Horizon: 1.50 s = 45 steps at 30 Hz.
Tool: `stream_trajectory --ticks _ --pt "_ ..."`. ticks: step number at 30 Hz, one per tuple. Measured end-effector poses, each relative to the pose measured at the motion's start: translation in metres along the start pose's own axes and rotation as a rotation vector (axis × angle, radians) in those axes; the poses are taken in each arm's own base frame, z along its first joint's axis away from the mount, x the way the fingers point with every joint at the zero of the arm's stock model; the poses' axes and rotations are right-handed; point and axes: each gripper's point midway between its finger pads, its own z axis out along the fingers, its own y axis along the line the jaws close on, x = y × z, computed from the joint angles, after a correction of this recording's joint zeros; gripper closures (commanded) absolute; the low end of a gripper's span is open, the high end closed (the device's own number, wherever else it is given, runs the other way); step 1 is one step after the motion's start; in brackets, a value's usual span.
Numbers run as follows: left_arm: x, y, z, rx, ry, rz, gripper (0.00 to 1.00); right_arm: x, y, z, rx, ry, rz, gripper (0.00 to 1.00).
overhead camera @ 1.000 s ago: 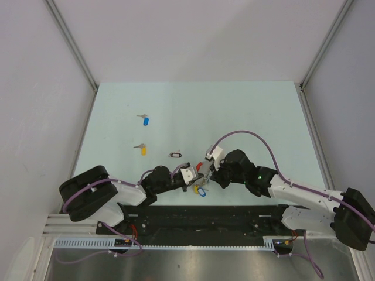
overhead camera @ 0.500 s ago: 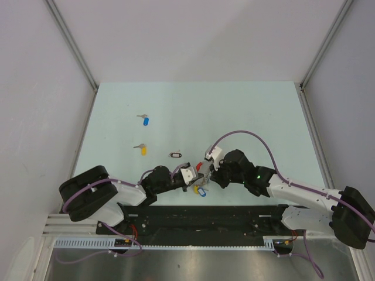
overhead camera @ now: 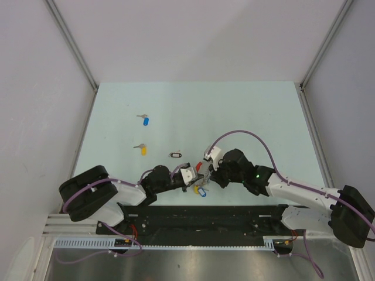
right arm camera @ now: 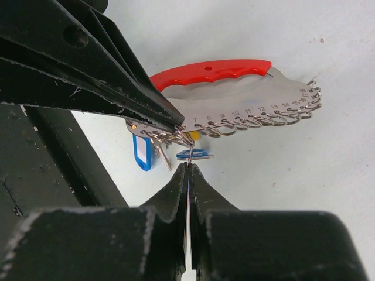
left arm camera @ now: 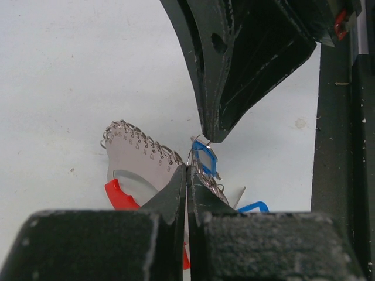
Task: Put the keys on the keyring
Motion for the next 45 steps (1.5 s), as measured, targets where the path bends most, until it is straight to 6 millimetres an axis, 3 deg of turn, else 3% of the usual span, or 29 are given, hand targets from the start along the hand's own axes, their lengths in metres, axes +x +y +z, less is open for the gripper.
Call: stream_trajectory --ticks 21,45 --pt "-0.002 -0.005 0.002 0.034 -0.002 0.004 0.99 -0.001 0.017 0.003 -0.103 0.014 -0.054 1.0" --pt "-0.006 -0.001 0.002 0.021 -0.019 0.002 0.99 -0.003 -0.005 -0.001 -0.03 0.008 0.057 1.0"
